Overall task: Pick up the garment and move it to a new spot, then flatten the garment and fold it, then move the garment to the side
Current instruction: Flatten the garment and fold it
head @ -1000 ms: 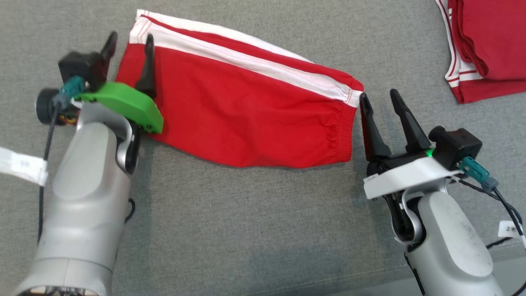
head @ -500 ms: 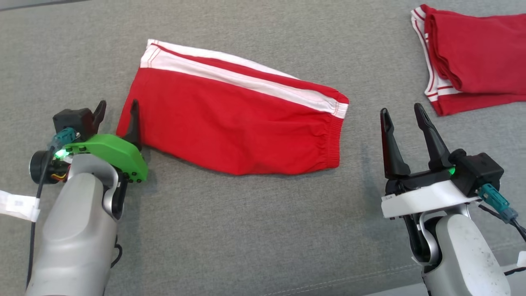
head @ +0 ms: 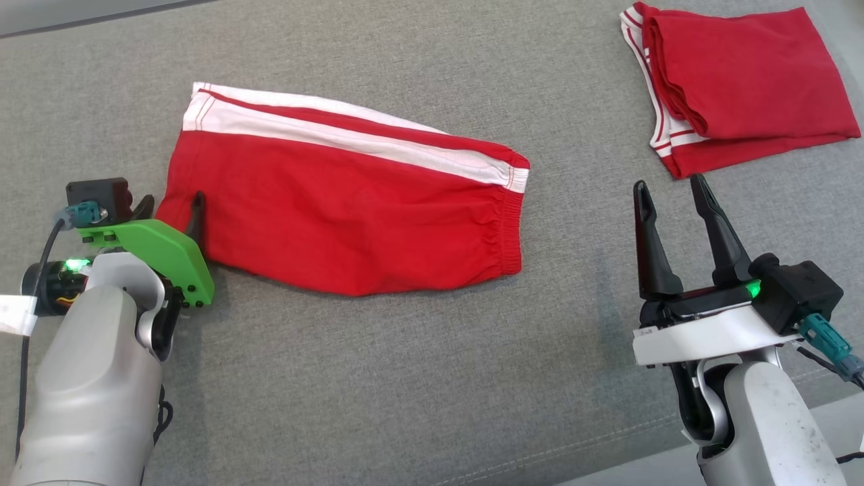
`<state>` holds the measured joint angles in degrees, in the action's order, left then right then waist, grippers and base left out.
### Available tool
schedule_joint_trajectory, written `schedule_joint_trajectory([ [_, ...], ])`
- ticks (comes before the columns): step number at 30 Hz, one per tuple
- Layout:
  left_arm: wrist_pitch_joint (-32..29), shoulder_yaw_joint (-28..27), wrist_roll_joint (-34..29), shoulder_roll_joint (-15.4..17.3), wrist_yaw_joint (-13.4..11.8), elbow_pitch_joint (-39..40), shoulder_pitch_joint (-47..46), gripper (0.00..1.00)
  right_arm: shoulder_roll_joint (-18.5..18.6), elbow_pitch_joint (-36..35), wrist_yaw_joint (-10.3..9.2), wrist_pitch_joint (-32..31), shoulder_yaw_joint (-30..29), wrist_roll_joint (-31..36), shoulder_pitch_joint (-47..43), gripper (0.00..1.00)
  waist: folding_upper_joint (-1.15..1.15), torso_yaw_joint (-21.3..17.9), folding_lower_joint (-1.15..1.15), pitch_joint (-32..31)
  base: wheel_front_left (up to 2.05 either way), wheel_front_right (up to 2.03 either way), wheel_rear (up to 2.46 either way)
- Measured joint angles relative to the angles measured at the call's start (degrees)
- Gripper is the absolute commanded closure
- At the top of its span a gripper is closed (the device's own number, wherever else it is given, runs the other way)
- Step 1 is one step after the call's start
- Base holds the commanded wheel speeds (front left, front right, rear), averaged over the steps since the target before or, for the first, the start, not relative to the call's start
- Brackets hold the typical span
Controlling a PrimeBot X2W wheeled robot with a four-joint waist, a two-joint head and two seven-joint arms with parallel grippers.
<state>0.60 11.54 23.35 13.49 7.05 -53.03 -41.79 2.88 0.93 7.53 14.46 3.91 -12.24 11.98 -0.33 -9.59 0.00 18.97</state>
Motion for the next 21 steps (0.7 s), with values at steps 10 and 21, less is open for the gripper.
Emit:
schedule_joint_trajectory([
  [10, -2.5, 2.2, 0.6, -0.3, 0.1, -1.6, -1.4, 1.0, 0.0, 0.0, 0.0, 0.0, 0.5, -0.8, 0.0, 0.0, 0.0, -1.0, 0.0, -0.6, 0.0, 0.0, 0.0],
  [21, 2.2, 2.6, 4.0, -2.3, 0.3, 0.0, 3.5, 1.0, 0.0, 0.6, 0.0, 0.2, 0.2, -0.6, -1.9, 0.0, 0.0, 0.8, 0.0, -4.0, 0.0, 0.0, 0.0],
])
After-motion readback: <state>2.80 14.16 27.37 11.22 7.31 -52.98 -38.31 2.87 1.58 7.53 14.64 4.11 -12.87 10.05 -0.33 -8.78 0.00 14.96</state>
